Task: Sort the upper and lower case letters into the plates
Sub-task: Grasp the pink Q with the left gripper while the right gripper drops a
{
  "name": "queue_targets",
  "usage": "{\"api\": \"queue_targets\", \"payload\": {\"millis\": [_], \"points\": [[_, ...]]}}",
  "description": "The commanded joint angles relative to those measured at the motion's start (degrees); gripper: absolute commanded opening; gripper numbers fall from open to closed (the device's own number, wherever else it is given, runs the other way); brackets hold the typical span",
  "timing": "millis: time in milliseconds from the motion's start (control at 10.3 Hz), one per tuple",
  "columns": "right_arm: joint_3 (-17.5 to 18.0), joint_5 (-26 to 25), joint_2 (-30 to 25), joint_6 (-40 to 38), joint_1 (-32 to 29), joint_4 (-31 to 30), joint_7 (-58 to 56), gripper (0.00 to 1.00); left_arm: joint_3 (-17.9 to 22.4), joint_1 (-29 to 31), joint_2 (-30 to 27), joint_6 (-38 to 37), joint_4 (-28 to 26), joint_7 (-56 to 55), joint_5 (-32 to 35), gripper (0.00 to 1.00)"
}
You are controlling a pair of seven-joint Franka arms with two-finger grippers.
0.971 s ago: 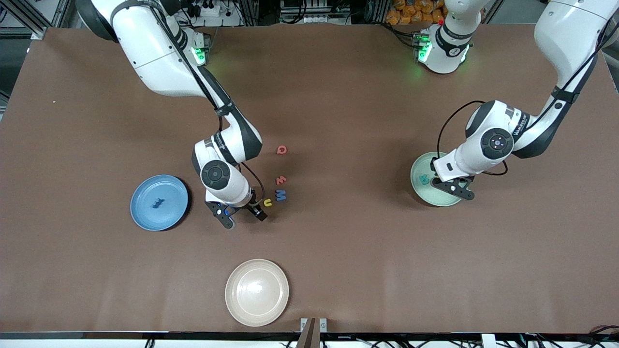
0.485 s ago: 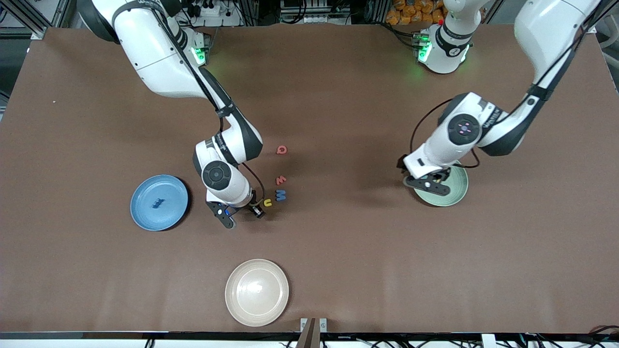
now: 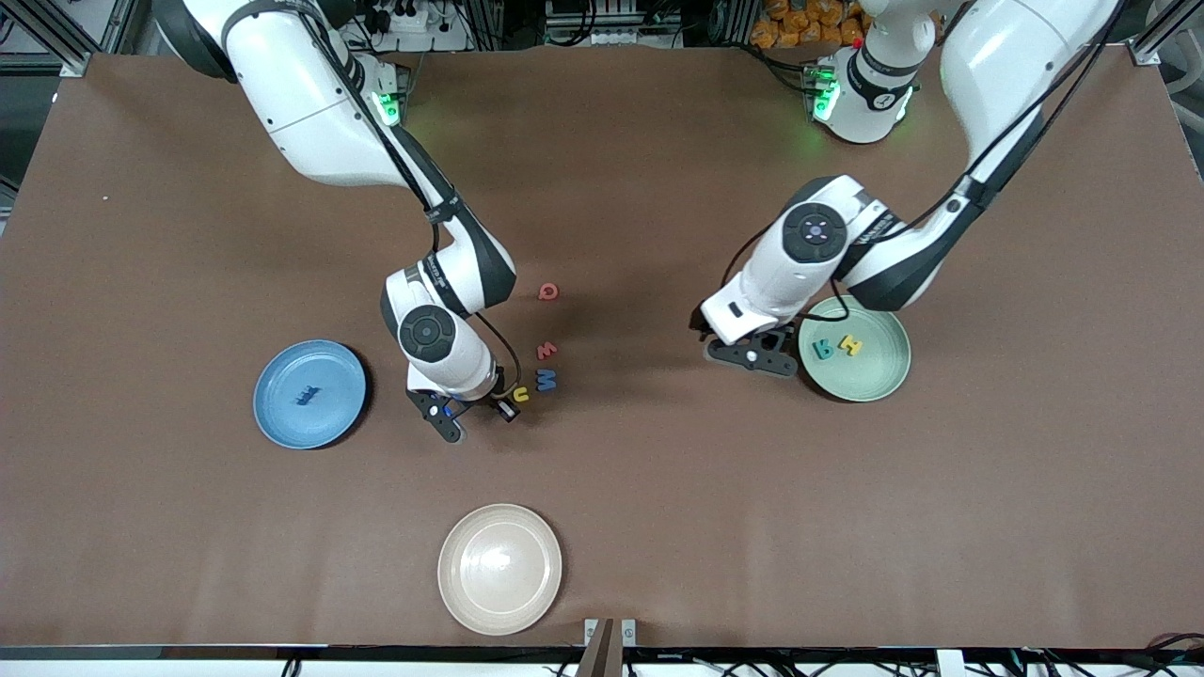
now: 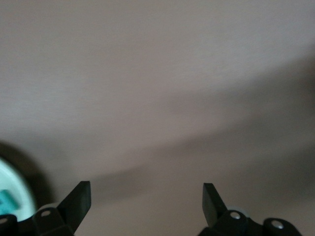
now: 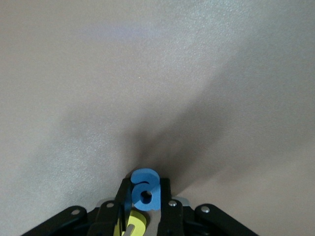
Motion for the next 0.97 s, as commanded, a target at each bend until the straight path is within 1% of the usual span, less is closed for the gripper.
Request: {"api": "queue_targets", "payload": {"millis": [0,194,291,388,485,583,680,777,874], "points": [[-0.3,0.2,-2.8,-2.8,-2.7,-1.6,-5.7,0.00,5.4,-9.5,2.5,-0.2,5.9,-7.7,0.3,1.00],[-0.3,0.2,-6.8,-9.9,-7.9,-1.7,-15.8,0.00,12.0,-19.1,2.8,0.0,8.9,-14.6,0.3,1.00],[-0.3,0.2,-8.6,-12.5,-10.5,-2.2,-21.1,0.00,13.3,-21.5,3.0,0.0,9.7,-15.8,0.1,1.00],[-0.4,0.1,-10.1,-13.8,-13.5,-3.5,-26.8,0.00,13.5,-23.3,4.1,0.1,10.4,-18.9,0.2,1.00],[-0.4,0.1,-11.4,-13.8,-16.3,-5.0,-32.3,0.00,13.5,-25.5,5.3,0.1,12.3,-22.0,0.2,1.00],[-0.4,0.0,-11.8,-13.8,-18.5,-5.8,-36.7,0.00,13.9,-28.7,6.4,0.1,13.8,-26.4,0.2,1.00],[-0.5,-0.8,-11.9,-13.8,-19.7,-6.3,-39.2,0.00,16.0,-33.5,7.4,0.1,15.9,-30.6,0.2,1.00],[-0.5,-3.5,-11.9,-13.6,-21.1,-6.9,-40.4,0.00,20.0,-39.3,7.9,0.1,17.0,-32.2,0.1,1.00],[-0.5,-5.8,-11.7,-13.3,-22.3,-7.3,-40.6,0.00,25.0,-45.5,8.8,0.2,19.1,-33.5,-0.1,1.00]]}}
